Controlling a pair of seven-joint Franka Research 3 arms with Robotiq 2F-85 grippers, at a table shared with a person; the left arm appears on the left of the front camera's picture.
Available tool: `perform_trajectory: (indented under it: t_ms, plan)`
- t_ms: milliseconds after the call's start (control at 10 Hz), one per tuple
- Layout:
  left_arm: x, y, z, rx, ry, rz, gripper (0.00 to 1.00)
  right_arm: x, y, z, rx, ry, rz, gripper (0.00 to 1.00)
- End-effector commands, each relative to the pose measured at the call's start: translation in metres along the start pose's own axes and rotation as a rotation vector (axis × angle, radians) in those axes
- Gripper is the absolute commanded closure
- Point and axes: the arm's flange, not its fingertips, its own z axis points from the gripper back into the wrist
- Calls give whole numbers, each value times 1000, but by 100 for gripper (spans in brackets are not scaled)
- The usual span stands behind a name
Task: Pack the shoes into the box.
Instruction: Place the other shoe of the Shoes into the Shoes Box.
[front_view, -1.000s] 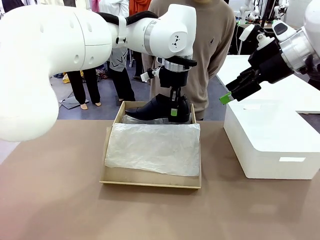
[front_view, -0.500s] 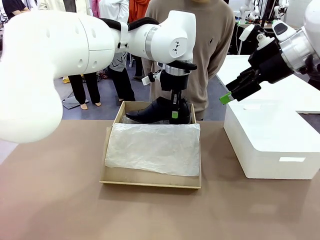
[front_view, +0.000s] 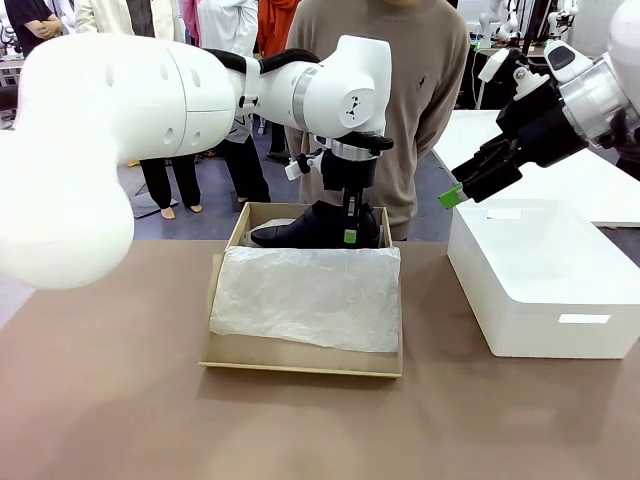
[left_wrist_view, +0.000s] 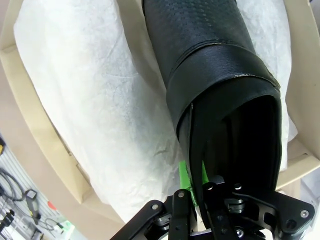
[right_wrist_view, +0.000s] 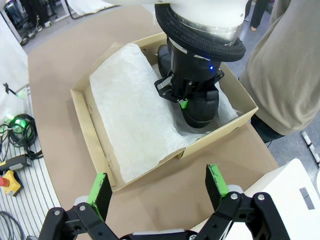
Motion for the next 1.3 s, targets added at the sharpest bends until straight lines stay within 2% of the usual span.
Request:
perform_trajectory:
  t_ms: [0, 600, 800, 1200]
  plan:
    - [0, 1, -2, 10, -14, 68, 100, 1, -2, -1, 12, -26, 8, 0]
    - [0, 5, -1, 98, -14, 56, 100, 1, -2, -1, 12, -26, 8, 0]
    - [-3, 10, 11, 113, -41, 94, 100, 1, -2, -1, 12, -26, 8, 0]
    - [-13, 19, 14, 44, -118, 165, 100, 1, -2, -1, 12, -26, 8, 0]
